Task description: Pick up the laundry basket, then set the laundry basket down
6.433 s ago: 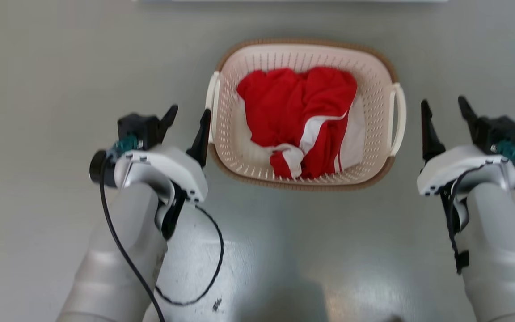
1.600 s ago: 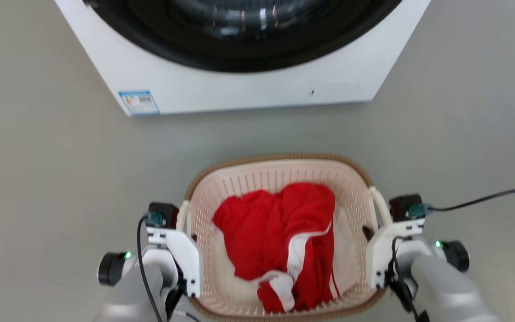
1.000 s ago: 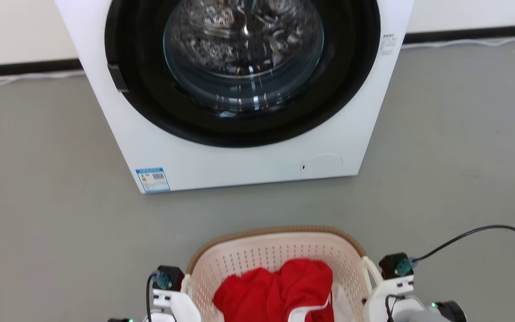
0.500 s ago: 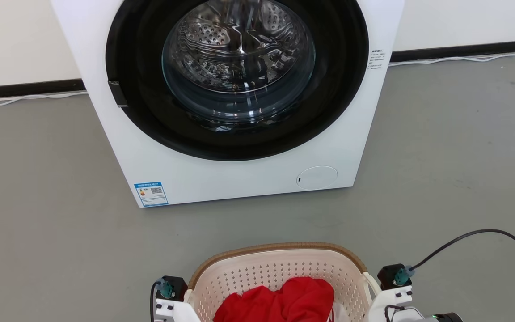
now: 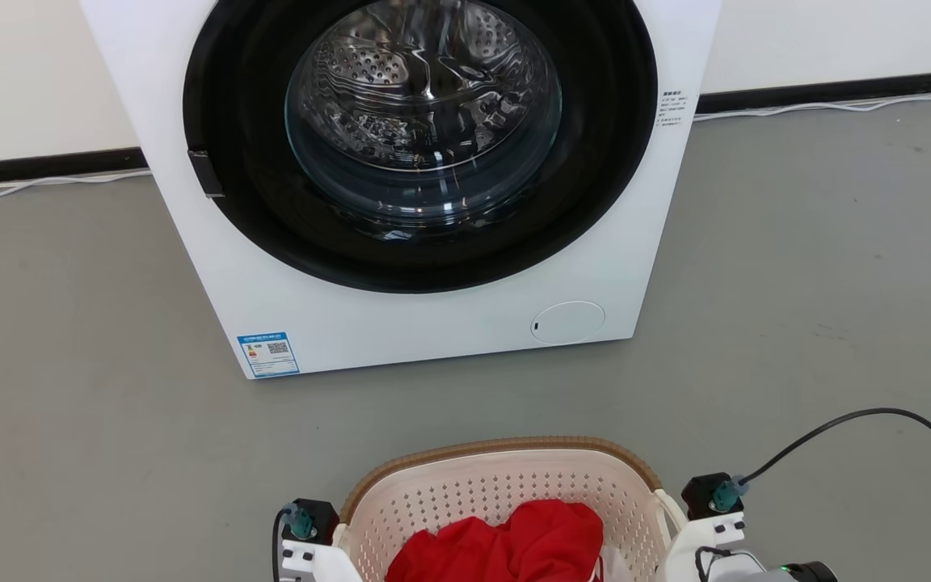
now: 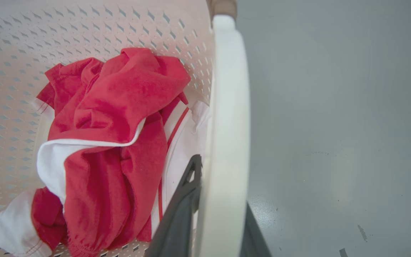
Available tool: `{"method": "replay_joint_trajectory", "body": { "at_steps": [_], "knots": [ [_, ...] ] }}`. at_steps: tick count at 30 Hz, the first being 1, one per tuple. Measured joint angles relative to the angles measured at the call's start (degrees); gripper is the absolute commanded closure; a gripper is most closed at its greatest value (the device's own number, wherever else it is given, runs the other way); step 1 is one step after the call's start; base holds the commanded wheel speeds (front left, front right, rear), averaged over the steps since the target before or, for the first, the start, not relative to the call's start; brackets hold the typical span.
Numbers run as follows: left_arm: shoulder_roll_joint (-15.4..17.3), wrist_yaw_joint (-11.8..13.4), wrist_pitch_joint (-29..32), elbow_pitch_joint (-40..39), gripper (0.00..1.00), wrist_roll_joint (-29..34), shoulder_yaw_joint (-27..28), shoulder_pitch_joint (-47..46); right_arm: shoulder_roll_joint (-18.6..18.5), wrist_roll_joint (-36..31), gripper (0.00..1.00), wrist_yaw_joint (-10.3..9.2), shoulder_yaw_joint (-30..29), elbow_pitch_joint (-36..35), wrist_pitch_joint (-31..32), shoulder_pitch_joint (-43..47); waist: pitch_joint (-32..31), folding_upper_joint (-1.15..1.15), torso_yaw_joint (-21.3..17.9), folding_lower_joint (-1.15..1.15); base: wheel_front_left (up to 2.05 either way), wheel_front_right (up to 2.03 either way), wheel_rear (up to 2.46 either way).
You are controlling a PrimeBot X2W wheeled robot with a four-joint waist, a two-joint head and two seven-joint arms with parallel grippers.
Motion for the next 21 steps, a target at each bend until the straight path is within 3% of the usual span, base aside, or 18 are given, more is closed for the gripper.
{"method": "replay_joint_trajectory", "body": {
  "at_steps": [21],
  "knots": [
    [-0.07, 0.0, 0.18, 1.68, 1.0, -1.75, -1.64, -2.87, 0.0, 1.93, 1.0, -0.01, 3.26, 0.21, 0.01, -2.55, -0.22, 0.0, -0.17, 0.0, 0.0, 0.0, 0.0]
  ]
}}
